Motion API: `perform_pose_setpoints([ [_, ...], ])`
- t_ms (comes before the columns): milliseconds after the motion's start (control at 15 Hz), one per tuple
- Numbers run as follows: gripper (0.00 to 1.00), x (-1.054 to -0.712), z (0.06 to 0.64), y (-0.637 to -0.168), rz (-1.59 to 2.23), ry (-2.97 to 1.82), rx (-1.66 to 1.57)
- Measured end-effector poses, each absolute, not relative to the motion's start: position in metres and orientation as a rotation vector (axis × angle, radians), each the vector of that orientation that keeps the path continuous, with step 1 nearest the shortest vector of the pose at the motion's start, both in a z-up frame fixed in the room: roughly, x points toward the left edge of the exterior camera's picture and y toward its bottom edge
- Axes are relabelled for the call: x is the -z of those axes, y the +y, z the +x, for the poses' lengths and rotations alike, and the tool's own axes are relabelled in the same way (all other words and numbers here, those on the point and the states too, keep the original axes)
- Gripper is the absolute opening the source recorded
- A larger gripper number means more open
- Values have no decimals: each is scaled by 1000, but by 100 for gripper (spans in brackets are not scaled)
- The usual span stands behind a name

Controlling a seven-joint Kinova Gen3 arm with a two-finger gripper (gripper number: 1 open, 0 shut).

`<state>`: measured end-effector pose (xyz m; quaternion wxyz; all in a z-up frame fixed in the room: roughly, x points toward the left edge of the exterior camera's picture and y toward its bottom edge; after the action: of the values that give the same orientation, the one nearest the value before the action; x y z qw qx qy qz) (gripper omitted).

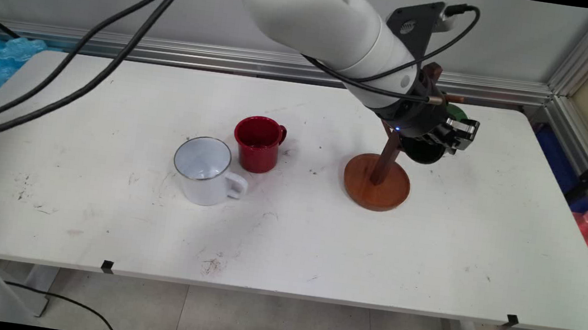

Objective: Place the picked object on the table

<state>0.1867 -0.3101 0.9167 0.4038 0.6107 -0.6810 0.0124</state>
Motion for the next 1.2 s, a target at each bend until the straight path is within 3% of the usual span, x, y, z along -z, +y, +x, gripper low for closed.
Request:
perform_pose_setpoints([
  [1200, 0, -958, 197, -293, 1402, -1691, -70],
])
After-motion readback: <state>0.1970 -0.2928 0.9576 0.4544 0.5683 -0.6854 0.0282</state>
